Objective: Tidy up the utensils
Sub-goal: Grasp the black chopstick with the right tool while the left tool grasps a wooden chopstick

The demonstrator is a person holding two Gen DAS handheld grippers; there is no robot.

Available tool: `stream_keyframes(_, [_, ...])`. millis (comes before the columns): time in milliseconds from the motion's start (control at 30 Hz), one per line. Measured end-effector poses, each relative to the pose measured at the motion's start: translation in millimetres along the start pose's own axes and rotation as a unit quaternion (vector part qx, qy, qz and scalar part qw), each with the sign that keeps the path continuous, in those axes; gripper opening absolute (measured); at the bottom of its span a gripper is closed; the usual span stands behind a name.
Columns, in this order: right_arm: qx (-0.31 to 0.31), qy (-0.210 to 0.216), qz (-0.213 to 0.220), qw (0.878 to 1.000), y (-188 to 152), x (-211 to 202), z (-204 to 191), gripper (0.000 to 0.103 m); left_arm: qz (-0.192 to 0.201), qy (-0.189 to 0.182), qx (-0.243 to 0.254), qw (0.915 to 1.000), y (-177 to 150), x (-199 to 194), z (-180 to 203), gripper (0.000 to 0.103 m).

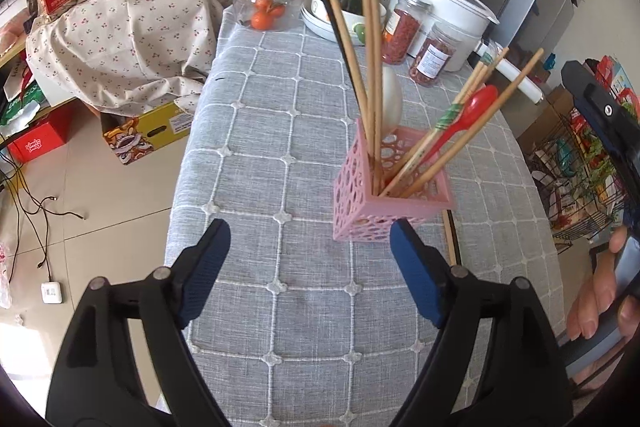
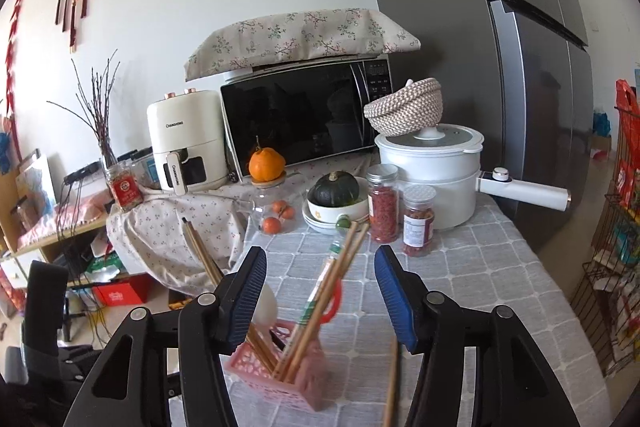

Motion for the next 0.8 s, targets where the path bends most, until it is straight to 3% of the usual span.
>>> stream_keyframes(200, [0.008,-0.008,-0.050,0.999,-9.2,3.0,48.5,0.069,-0.024,-0.014,0.010,0.9996,-8.4,15.9,24.0,0.083])
stream_keyframes(400, [-0.023,-0.034,-0.132,0.990,-38.5,29.7,76.2,0.077,-0.046,-0.011,0.020,0.9987,-15.4,30.3,40.4,0.083])
stream_keyframes(600, [-0.065,-0.044,-0.209,0.975,-72.8,62.6,83.7,0.077,-0.049,-0.004,0.026,0.9985,-15.8,33.3,48.2,0.083])
stream_keyframes(800, [-0.104,-0.050,-0.307,0.945,-111.5,105.0,78.1,0.078,-0.040,0.012,0.029,0.9987,-14.5,33.0,46.8,0.083])
Point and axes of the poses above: each gripper's, at about its wrist camera, not at the fingertips, and x roughly the way its jaws point, z to its right, y to its top, the point moved 3 cm from there along x, roughly the way its jaws point, and after that the axes turned 5 degrees about -y, right-handed, at the moved point
